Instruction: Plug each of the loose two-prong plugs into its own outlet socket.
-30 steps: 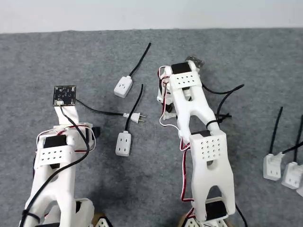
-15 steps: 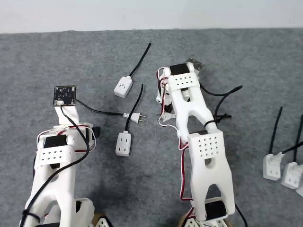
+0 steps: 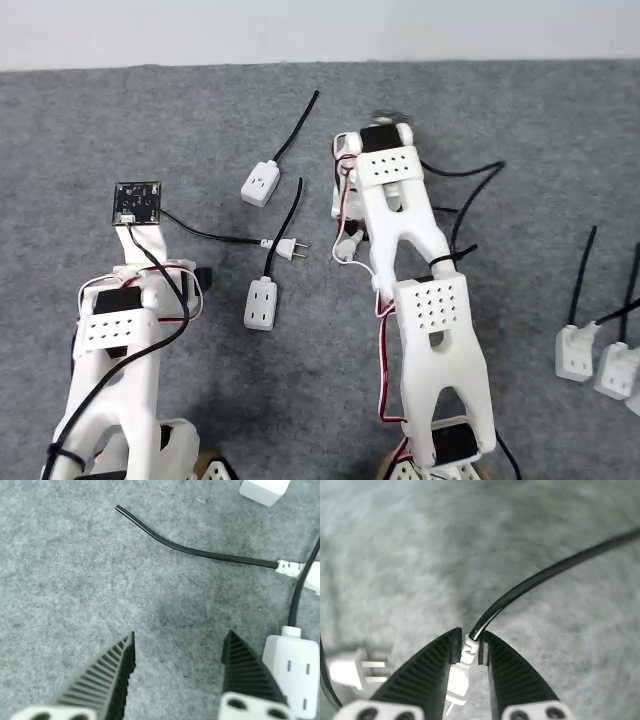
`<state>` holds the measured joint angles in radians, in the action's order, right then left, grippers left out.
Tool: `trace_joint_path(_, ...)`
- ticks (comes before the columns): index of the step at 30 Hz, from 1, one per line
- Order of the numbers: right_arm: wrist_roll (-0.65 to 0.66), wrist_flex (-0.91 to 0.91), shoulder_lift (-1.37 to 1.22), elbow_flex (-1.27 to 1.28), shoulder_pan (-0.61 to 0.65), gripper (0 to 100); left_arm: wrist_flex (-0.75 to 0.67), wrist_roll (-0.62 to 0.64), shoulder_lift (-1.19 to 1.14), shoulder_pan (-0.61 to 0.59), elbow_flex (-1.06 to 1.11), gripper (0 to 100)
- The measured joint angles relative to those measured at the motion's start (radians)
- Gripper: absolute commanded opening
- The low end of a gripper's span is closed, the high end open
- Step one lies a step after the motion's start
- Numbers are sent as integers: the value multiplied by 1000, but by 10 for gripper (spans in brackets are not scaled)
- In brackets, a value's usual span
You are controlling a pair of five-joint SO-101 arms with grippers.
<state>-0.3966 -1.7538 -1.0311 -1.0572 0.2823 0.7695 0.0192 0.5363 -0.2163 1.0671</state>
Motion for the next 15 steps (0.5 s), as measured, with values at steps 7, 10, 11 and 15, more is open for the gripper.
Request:
trace_joint_path(7,477,0,44,60,25,8,0,0,0,0,0,265)
trace_joint_path(10,615,0,100,184,25,8,0,0,0,0,0,265)
trace_joint_path(11,631,0,120,219,25,8,0,0,0,0,0,265)
trace_joint_path(15,600,0,199,262,25,8,0,0,0,0,0,265)
